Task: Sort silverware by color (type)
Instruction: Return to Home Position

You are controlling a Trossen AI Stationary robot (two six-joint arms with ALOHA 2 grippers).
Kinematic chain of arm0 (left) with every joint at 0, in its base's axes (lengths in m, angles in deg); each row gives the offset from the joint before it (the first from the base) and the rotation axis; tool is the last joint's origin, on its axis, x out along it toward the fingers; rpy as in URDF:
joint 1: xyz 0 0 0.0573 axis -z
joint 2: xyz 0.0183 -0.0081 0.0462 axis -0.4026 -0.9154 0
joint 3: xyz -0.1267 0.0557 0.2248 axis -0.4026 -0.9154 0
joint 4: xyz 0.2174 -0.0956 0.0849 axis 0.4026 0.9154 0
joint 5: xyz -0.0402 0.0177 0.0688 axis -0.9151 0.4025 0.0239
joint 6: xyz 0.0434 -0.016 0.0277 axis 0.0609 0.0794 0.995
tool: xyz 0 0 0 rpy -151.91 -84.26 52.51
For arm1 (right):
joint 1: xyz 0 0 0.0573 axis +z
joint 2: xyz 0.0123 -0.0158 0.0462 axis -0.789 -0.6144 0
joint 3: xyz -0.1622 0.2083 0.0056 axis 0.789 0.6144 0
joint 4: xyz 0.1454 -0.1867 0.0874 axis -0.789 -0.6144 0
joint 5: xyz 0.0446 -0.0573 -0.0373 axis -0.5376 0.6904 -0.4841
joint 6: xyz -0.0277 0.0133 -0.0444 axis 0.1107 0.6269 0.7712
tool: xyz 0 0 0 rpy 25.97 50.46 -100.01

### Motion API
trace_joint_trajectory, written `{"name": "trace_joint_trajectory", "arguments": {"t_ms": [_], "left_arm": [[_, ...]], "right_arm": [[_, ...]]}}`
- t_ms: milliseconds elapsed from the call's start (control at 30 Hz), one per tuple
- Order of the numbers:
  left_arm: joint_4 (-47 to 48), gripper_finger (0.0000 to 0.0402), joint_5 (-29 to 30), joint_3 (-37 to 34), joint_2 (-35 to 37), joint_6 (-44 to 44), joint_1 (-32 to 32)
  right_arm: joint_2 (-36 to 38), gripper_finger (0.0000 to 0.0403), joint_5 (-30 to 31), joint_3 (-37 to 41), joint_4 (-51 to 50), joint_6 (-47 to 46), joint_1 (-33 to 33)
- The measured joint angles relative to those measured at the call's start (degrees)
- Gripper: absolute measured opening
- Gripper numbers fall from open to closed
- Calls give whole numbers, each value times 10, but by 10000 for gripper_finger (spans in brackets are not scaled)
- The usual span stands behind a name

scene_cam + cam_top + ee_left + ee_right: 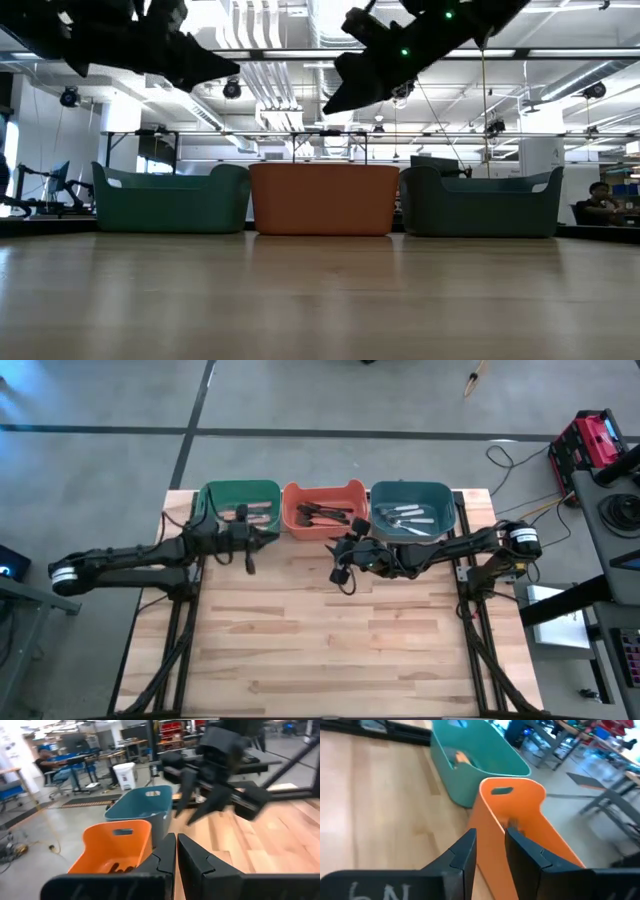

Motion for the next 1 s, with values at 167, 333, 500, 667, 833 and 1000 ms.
{"name": "trace_joint_trajectory", "arguments": {"t_ms": [167,333,500,667,833,1000], "left_arm": [[37,0,0,0,25,16,19],[116,0,-4,0,54,36,21],[128,0,-59,-13,93,46,21],[116,0,-90,-62,157,56,21],[42,0,-90,-124,232,51,21],[16,0,-74,-161,300,49,20]], "right_arm": [[34,82,-70,55,79,0,-22],[83,74,-89,109,94,2,-38],[157,68,-114,170,94,-2,-58],[245,68,-147,248,126,-10,-79],[343,68,-179,320,153,-28,-96],[442,68,-179,374,154,-37,-105]]}}
